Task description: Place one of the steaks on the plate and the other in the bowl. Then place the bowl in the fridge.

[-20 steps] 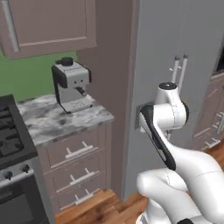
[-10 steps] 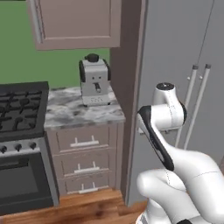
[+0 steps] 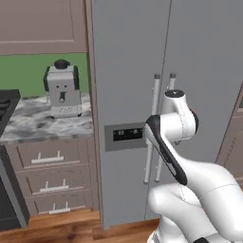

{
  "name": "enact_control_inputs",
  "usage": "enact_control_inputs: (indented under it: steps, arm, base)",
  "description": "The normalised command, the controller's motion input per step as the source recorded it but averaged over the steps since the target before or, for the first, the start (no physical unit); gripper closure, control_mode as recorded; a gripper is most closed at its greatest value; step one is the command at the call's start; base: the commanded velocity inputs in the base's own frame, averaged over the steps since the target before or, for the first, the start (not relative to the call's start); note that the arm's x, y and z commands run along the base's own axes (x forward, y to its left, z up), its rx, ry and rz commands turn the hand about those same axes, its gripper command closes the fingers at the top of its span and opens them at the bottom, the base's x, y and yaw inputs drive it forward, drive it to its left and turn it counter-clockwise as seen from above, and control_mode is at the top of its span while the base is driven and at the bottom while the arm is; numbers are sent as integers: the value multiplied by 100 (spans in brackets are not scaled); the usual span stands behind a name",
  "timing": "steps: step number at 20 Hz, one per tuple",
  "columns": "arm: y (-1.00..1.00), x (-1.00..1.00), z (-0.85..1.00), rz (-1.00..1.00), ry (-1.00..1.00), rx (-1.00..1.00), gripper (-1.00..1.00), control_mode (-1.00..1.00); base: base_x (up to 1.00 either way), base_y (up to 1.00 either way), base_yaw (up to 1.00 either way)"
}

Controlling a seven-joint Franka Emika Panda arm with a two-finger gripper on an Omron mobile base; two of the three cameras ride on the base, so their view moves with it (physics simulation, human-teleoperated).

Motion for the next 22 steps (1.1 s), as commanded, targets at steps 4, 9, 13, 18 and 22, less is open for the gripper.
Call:
enact_control_inputs:
  steps: [4,9,13,18,22]
  arm:
    - [0,0,0,0,0,0,-100,100]
    - [0,0,0,0,0,0,-100,100]
    - [0,0,0,0,0,0,-100,100]
    - [0,0,0,0,0,0,-100,100]
    - [0,0,0,0,0,0,-100,100]
  base:
    - [-27,-75,-21]
    - [-37,-7,-6]
    - [-92,-6,0]
    - [-24,1,1]
    - [8,51,-4]
